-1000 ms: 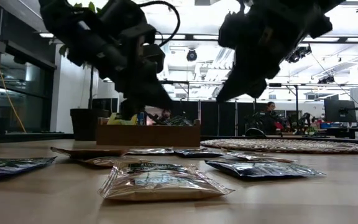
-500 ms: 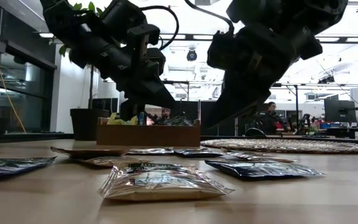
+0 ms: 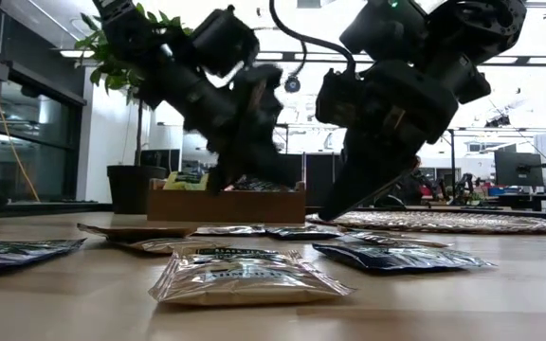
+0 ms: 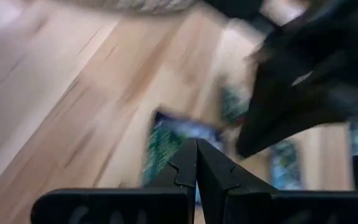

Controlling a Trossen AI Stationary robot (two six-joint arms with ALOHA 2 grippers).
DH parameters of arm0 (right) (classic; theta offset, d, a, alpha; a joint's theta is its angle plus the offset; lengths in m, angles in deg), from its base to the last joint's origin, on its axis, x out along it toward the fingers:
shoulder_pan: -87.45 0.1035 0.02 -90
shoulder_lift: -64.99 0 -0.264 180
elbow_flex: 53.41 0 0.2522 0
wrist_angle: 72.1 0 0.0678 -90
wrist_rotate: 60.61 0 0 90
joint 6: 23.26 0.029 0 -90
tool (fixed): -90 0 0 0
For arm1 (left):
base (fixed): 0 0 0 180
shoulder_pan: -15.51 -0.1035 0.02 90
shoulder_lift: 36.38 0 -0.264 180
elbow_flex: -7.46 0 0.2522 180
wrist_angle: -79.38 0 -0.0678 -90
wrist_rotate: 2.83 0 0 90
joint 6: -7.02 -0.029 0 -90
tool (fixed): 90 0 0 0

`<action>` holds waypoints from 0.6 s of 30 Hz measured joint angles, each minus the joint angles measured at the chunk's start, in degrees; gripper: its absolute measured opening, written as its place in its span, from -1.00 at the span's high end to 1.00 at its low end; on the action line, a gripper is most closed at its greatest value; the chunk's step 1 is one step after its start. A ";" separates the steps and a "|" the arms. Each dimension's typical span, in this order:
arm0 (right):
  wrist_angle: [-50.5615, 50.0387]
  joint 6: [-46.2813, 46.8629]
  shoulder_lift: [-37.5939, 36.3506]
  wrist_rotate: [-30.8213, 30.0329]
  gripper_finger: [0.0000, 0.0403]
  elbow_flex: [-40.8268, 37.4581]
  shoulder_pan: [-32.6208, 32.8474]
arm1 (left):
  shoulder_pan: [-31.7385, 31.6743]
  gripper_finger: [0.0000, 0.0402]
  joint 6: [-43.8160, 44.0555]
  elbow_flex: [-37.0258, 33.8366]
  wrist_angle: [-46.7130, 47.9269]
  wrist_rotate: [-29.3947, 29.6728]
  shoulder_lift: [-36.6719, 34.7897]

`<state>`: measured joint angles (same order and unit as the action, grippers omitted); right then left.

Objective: Pick & Place Tea
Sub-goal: Put the blue tea bag into the right section of the wooden organizer

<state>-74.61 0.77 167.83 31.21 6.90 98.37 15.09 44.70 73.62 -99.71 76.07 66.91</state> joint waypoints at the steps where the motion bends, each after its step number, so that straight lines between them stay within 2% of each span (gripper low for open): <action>1: -0.26 0.00 0.00 -0.01 1.00 0.00 -0.03 | -0.02 1.00 -0.11 0.01 0.67 -0.14 0.13; 18: -0.49 -0.24 1.41 -1.39 1.00 0.02 -0.04 | 0.02 1.00 -0.35 0.53 1.21 0.82 -0.13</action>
<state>-75.10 0.53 169.24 29.81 6.92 98.33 15.11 44.34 74.15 -98.50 76.89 66.78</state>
